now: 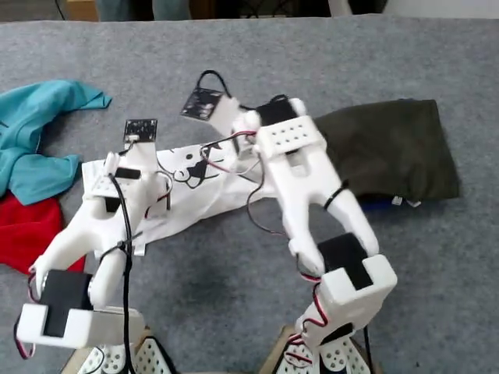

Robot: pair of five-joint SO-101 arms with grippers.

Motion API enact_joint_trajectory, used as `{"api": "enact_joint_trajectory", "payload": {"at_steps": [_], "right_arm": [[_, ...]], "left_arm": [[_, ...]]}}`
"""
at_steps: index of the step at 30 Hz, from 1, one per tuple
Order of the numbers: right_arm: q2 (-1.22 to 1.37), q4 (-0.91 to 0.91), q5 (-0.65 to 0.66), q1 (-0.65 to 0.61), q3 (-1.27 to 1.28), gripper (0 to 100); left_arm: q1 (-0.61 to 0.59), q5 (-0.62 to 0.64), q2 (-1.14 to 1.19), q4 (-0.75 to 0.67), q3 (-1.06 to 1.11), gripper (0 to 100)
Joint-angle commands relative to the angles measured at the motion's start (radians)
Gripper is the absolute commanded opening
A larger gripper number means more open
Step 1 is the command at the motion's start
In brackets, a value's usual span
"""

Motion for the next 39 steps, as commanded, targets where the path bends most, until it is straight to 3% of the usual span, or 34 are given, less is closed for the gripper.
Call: {"api": "enact_joint_trajectory", "payload": {"at_steps": [1, 11, 18, 26, 33, 39], "right_arm": [[0.038, -0.049, -0.075, -0.046, -0.065, 1.5], [0.271, -0.043, -0.196, -0.157, -0.315, 1.5], [0.414, -0.002, -0.242, -0.178, -0.437, 1.5], [0.423, 0.187, -0.232, -0.173, -0.509, 1.4], [0.421, 0.175, -0.221, -0.19, -0.361, 1.4], [0.415, 0.163, -0.163, -0.19, -0.232, 1.4]], "left_arm": [[-0.015, -0.041, -0.069, 0.006, 0.05, 3], [-0.268, -0.046, -0.204, 0.006, 0.081, 3], [-0.295, -0.046, -0.269, -0.064, 0.079, 3], [-0.367, 0.028, -0.044, -0.255, -0.03, 3], [-0.386, 0.032, 0.233, -0.249, -0.255, 3], [-0.367, 0.04, 0.267, -0.157, -0.392, 3]]}}
